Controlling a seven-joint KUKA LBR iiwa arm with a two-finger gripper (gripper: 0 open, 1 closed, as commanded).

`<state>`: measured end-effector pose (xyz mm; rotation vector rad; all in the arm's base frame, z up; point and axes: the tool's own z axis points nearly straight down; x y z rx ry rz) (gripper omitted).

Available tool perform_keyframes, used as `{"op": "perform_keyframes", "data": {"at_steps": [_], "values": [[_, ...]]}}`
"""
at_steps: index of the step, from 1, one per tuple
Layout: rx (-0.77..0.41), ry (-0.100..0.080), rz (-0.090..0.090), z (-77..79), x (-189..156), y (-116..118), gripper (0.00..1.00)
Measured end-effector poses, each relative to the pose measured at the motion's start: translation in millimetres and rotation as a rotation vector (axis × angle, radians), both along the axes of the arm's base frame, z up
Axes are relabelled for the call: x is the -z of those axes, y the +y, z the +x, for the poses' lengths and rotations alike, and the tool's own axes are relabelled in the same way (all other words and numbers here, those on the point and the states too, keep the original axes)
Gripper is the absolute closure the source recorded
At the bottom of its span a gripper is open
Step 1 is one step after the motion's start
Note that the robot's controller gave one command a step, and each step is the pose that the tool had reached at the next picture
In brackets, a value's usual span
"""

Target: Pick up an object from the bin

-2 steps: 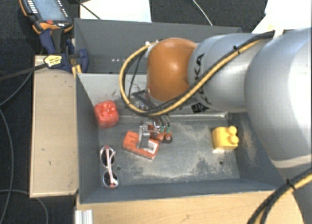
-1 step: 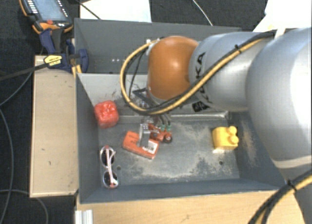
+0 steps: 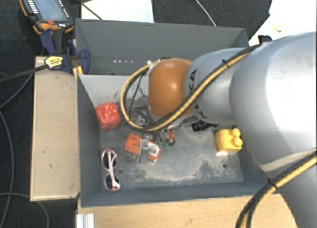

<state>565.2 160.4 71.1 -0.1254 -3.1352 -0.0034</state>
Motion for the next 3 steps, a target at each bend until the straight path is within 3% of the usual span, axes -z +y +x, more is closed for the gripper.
{"op": "perform_keyframes", "data": {"at_steps": [1, 2, 3], "values": [[0.061, -0.009, 0.0, -5.9, -59, -8, 0.0], [0.003, -0.001, 0.001, 0.4, 0, 0, 0.0], [0.137, -0.007, 0.0, -13.1, 1, -7, 0.0]]}}
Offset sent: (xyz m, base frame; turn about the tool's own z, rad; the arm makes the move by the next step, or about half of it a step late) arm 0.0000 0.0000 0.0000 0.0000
